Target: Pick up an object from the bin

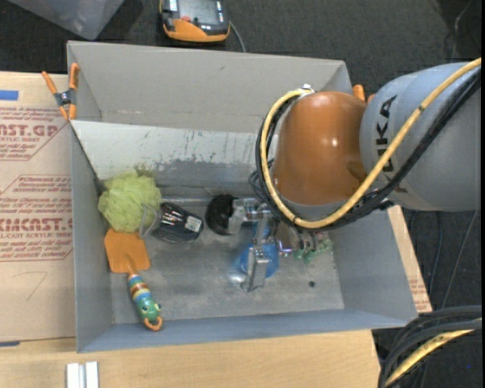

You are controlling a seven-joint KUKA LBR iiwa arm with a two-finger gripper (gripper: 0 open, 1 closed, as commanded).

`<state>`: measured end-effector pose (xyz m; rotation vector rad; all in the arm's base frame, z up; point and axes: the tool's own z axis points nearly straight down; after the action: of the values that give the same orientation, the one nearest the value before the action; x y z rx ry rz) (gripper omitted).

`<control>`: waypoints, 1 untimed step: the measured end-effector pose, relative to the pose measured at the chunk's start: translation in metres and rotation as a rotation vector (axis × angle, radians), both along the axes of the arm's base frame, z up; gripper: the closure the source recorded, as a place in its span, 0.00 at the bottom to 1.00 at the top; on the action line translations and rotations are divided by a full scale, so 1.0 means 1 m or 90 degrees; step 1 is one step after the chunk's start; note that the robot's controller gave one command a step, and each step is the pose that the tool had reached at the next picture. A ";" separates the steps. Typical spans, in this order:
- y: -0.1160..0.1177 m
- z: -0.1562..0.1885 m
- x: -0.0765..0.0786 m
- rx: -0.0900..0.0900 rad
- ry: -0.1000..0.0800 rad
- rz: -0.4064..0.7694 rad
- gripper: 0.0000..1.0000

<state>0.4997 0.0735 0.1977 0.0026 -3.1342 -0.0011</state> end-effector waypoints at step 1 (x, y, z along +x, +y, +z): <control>0.000 0.004 0.002 0.000 -0.005 -0.001 0.00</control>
Offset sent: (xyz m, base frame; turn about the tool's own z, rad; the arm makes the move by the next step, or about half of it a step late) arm 0.0308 -0.0853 -0.1277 -0.2162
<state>0.5014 0.0730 0.2019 0.0008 -3.1423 -0.0022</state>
